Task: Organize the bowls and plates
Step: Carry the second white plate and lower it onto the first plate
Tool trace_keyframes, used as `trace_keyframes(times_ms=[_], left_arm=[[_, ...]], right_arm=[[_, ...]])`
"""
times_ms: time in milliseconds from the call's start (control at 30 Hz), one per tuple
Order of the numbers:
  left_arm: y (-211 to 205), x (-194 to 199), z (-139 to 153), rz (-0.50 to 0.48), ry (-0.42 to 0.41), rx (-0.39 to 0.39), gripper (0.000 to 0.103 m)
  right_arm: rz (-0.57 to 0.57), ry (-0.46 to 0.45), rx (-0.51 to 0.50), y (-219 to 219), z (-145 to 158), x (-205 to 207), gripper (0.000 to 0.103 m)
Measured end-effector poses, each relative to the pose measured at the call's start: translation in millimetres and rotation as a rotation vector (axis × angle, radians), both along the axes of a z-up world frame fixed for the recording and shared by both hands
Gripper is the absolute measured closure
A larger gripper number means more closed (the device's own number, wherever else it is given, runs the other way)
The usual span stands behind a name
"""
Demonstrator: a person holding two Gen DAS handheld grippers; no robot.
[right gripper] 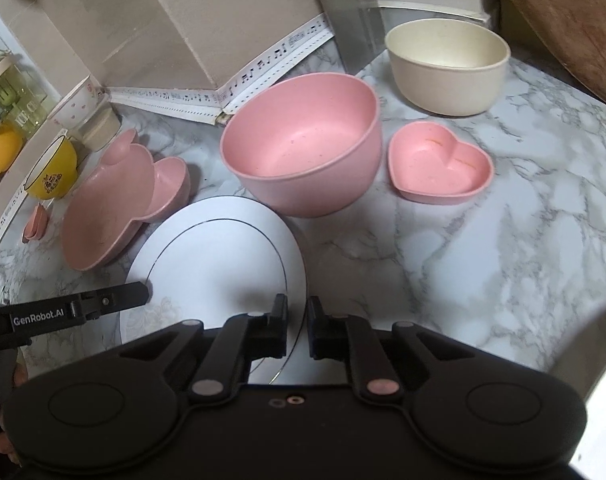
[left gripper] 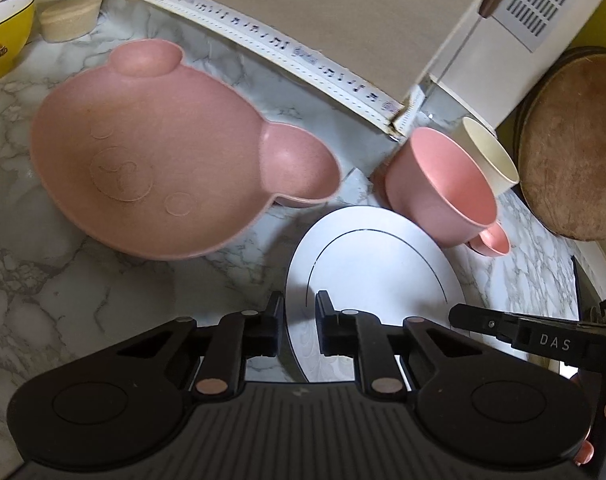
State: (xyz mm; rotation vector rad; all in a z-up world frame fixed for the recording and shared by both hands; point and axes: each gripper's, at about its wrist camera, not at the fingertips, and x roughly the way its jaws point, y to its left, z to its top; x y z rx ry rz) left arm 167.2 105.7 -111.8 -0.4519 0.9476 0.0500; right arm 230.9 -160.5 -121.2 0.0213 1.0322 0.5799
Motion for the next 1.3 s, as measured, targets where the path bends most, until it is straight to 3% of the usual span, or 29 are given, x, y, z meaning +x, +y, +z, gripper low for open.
trace_keyframes(times_ms=[700,1300], left_arm=[[-54.1,-4.5,26.8,-0.149,-0.033,0.0,0.087],[-170.5,22.5,44.4,-0.366,-0.062,0.014,0.087]], right_arm=[[-0.197,-0.039,0.022,-67.2,33.4,-42.9,0.094],[-0.414,-0.07,0.031,-184.6,50.3,-69.0,0.094]])
